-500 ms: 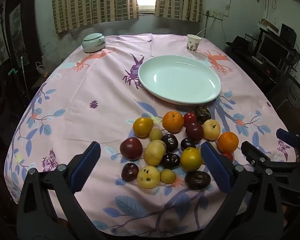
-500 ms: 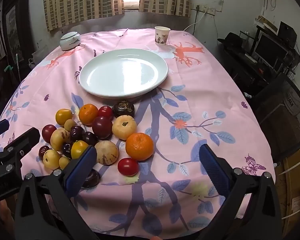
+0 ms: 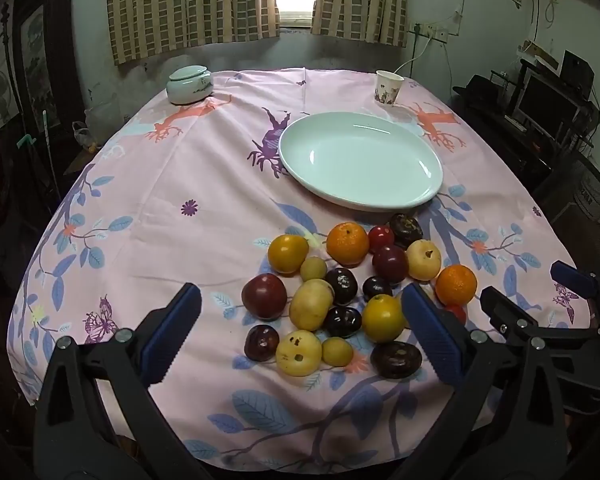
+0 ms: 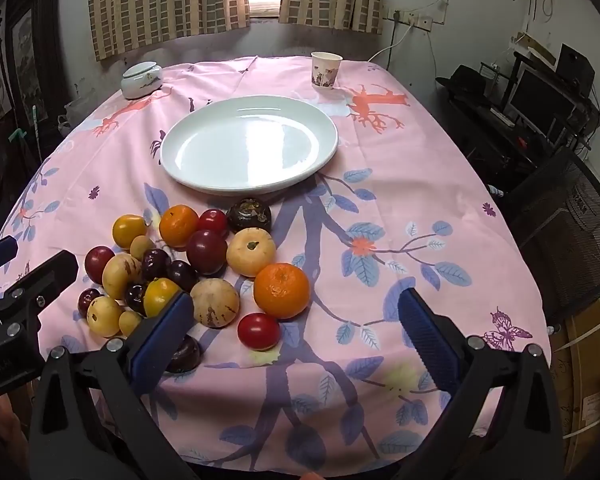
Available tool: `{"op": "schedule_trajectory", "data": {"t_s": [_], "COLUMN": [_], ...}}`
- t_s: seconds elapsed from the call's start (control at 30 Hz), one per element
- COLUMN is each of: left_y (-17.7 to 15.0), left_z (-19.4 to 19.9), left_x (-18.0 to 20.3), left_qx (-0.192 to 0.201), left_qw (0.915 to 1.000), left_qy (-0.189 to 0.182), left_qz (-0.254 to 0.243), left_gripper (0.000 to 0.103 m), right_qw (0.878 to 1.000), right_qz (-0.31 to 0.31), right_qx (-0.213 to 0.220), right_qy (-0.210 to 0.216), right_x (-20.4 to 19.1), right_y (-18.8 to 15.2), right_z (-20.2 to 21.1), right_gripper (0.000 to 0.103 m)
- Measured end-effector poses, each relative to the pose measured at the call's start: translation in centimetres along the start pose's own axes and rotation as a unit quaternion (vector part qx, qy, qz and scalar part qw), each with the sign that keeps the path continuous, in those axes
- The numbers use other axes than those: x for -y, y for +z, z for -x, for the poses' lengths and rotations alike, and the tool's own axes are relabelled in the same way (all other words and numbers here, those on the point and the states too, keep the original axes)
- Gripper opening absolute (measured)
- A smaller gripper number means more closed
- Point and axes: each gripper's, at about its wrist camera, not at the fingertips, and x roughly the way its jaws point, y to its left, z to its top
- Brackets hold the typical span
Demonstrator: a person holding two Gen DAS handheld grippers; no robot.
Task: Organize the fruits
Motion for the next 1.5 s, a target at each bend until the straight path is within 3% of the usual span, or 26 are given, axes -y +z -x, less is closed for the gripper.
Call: {"op": "schedule_trajectory", "data": {"t_s": [0.63,1.07,1.5], "left_y": [-0.2,-0.2,-0.3], "left_z": [-0.1,-0.1,-0.1], "left_x": [0.2,0.1,0.0], "left_qx": [0.0,-0.001,-0.002], "left_qw": [1.0,1.0,1.0], "left_qy": [0.0,-0.001,-0.001], "left_qz": [0.0,0.0,0.001], "left_gripper": [0.101,0.101,0.101], "right_qw": [1.0,1.0,1.0], "right_qz": [-0.003,0.026,0.013], "right_qx": [-0.018,-0.009,-0.016], "right_qy": [0.025,0.01,0.017], "right_x": [0.0,-1.1,-0.9], "right_y": [-0.1,-0.4,-0.5], "right_z": [-0.6,-0.4,-0.5], "right_gripper": [0.102,0.102,0.102]}}
